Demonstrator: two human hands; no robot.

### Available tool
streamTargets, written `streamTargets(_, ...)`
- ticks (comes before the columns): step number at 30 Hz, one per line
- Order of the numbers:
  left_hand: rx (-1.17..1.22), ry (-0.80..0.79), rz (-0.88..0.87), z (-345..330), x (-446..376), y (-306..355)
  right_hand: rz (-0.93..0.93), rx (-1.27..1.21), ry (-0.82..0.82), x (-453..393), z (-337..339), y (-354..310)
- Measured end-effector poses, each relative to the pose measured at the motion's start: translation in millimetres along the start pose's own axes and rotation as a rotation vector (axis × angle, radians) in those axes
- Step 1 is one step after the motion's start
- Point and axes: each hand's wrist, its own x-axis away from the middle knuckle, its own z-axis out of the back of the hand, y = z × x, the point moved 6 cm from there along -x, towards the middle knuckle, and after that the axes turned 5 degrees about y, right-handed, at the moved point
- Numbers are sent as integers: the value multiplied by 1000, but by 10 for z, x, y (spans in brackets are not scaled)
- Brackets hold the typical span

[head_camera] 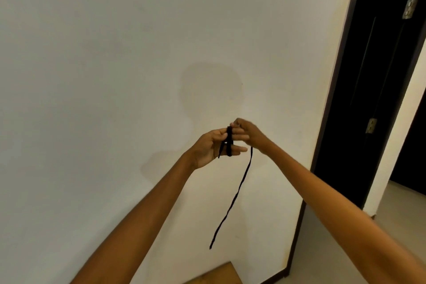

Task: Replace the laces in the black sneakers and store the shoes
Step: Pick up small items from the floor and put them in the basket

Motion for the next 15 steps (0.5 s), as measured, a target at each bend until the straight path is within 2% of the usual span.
streamTargets(3, 172, 155, -53, 200, -94, 41, -55, 70, -186, 156, -374, 174)
streamTargets(6, 73, 312, -48, 431, -154, -35, -10, 145, -413, 326, -623, 116)
streamTargets(8, -48, 355, -38, 540, -149, -127, 90, 266, -455, 344, -623, 23)
streamTargets(10, -179, 336, -29, 589, -139, -202, 153, 296, -372, 265, -474, -105)
streamTargets(12, -266, 284, 0, 565, -125, -250, 177, 217, -233, 151, -251, -235)
streamTargets(15, -205, 156, 108, 402, -86, -318, 176, 93, -53, -11, 59, -403)
